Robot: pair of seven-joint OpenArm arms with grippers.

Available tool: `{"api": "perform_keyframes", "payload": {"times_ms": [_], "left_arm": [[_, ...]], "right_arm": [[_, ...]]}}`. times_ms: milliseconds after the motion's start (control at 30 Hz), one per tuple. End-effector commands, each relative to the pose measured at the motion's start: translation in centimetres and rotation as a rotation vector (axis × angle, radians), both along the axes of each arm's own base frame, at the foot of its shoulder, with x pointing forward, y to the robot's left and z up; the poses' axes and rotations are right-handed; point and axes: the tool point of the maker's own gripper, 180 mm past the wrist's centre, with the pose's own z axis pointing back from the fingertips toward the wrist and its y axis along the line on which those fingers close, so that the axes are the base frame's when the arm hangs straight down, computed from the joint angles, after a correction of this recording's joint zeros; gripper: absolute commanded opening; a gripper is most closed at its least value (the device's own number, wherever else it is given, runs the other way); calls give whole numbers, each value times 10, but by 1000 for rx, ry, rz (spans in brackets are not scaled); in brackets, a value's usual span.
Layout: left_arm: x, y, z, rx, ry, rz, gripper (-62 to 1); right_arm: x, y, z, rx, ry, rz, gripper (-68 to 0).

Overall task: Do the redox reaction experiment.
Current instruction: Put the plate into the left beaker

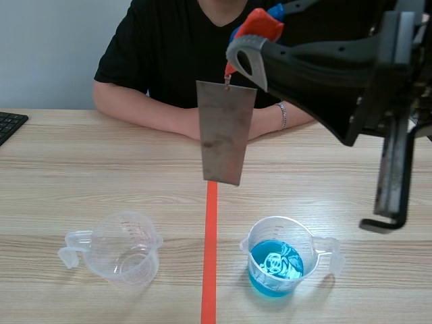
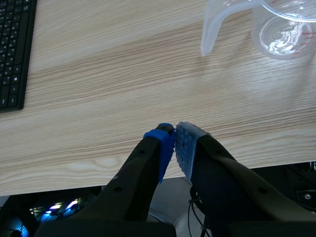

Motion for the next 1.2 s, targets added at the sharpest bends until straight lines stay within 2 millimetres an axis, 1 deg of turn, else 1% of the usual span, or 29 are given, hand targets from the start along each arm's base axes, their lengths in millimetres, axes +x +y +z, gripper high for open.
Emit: {"api": "perform_keyframes", "payload": {"times_ms": [0, 133, 467, 667, 867, 1033, 1167], "left_arm": [[0, -1, 4, 1, -11, -10, -552], [1, -1, 4, 1, -12, -10, -552], [1, -1, 4, 1, -11, -10, -552], [1, -2, 3, -2, -10, -13, -552], [1, -2, 3, -2, -10, -13, -552], [1, -2, 3, -1, -10, -13, -552], [-3, 0, -1, 3, 23, -2, -552]], "right_arm": [[1, 3, 8, 27, -14, 22, -658], [7, 15, 14, 44, -24, 42, -658], [20, 52, 16, 62, -19, 88, -658], [18, 77, 16, 73, 2, 134, -658], [15, 100, 9, 82, 58, 169, -658], [10, 115, 0, 75, 106, 191, -658], [9, 121, -4, 78, 131, 196, -658]]}}
